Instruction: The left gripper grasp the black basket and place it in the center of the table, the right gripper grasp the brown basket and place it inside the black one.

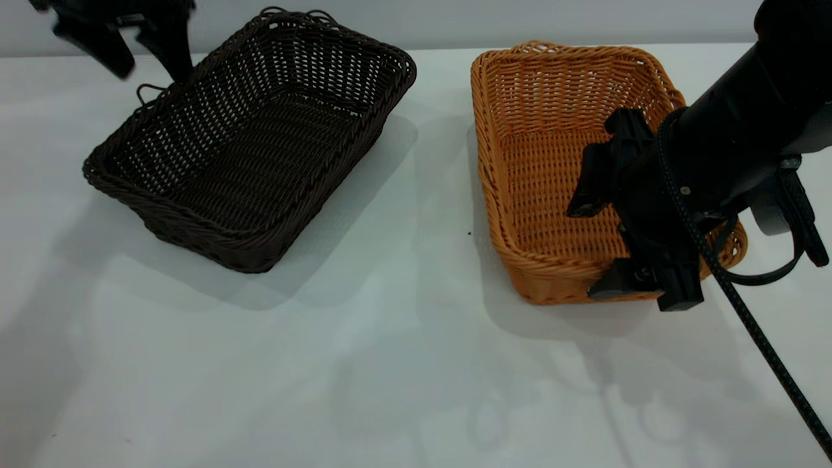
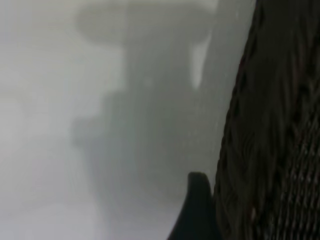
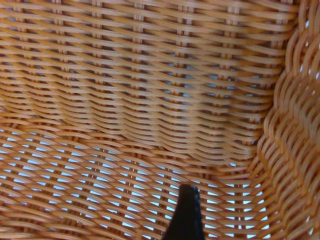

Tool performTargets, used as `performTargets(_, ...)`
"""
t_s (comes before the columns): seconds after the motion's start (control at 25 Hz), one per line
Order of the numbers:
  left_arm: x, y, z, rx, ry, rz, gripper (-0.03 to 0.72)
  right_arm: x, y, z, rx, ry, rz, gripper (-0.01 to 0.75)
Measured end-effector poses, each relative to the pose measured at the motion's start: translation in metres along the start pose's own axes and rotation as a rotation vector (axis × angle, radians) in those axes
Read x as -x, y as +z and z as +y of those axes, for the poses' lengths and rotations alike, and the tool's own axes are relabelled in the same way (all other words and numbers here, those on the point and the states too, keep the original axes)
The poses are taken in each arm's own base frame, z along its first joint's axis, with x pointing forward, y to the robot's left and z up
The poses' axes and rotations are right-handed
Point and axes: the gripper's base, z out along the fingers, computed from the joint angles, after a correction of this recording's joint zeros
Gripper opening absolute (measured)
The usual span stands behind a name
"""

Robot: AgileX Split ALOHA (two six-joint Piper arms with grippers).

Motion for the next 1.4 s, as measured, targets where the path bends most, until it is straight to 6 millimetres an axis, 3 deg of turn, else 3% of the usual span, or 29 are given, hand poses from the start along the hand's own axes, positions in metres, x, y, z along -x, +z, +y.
performTargets(0.24,-0.008,0.042,-0.001,-0.036,-0.023,0.041,0.543,0.003,0.000,0.000,0.000,-0.002,-0.034,0.580)
performTargets(0.4,-0.013,0.058,-0.001,-0.042,-0.025,0.060,0.493,0.005,0.000,0.000,0.001,-0.002,-0.055,0.524)
performTargets(0.48,-0.013,0.059,0.000,-0.040,-0.022,0.053,0.420,0.006,0.000,0.000,0.001,-0.002,-0.060,0.456)
performTargets(0.68,-0.010,0.059,0.000,-0.035,-0.002,0.031,0.176,0.007,0.000,0.000,0.001,-0.002,-0.075,0.178)
performTargets(0.76,-0.011,0.059,0.000,-0.037,0.012,0.035,0.116,0.007,0.000,0.000,0.002,0.002,-0.080,0.083)
performTargets(0.96,-0.009,0.059,0.000,-0.038,0.008,0.019,0.078,0.013,-0.008,0.009,0.037,-0.001,-0.090,0.072)
performTargets(1.12,-0.008,0.059,-0.002,-0.039,0.078,0.013,0.076,0.037,-0.035,0.035,0.140,-0.095,-0.112,0.069)
performTargets(1.24,-0.007,0.060,-0.015,-0.048,0.234,0.011,0.076,0.064,-0.060,0.059,0.237,-0.218,-0.119,0.069)
performTargets(1.4,-0.004,0.062,-0.053,-0.068,0.569,0.004,0.076,0.093,-0.090,0.091,0.381,-0.360,-0.011,0.069)
